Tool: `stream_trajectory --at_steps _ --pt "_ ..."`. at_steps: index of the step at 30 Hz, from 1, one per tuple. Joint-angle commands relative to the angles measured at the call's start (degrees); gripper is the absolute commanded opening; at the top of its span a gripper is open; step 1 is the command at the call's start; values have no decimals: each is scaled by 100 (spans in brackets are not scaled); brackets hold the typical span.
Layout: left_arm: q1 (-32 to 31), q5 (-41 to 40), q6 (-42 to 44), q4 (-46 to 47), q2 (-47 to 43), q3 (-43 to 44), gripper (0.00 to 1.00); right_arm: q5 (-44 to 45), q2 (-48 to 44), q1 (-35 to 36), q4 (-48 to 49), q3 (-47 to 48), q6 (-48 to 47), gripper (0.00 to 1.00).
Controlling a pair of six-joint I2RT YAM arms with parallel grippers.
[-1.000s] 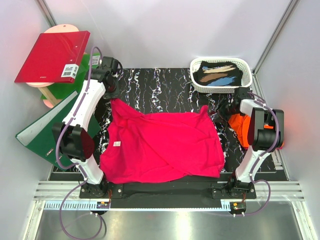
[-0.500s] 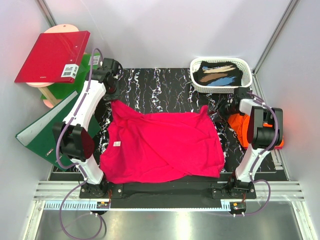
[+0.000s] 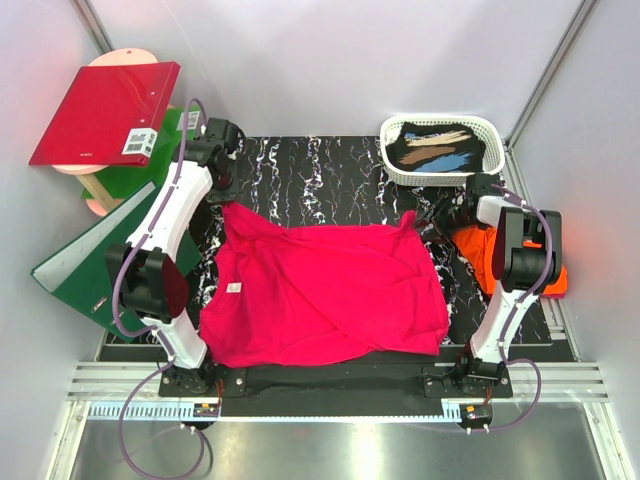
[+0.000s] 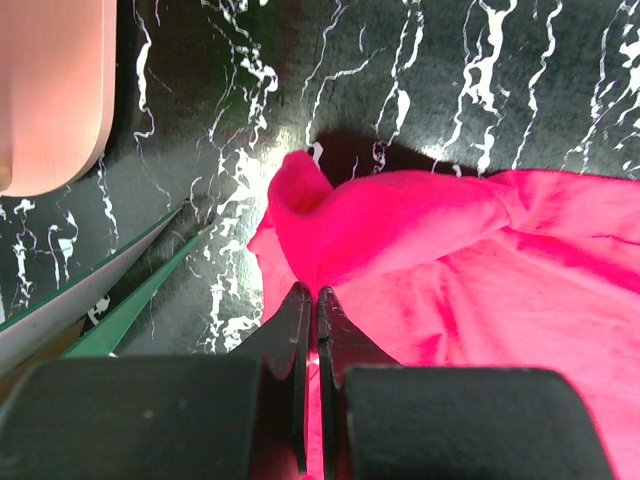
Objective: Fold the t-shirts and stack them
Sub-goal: Flatten out the tshirt
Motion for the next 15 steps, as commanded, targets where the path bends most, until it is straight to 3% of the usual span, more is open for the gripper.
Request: stream_trajectory --at_steps 1,4,5,9,11,12,15 --pt "32 -131 53 185 -184 -4 0 -115 114 -7 97 150 -10 52" --pt "32 -149 62 185 -175 -12 0 -211 131 -15 185 132 8 41" --pt "32 -149 62 185 -175 -21 0 -264 157 -7 246 132 17 33" --pt "32 -140 71 177 -157 -21 0 -396 280 11 308 194 17 25" --pt "32 -131 71 185 -148 -21 0 -492 333 11 343 203 17 18" --pt "32 -131 71 185 -148 -21 0 -545 377 11 352 211 -10 9" --pt "32 -175 71 177 -166 -21 0 -624 290 11 343 194 -53 0"
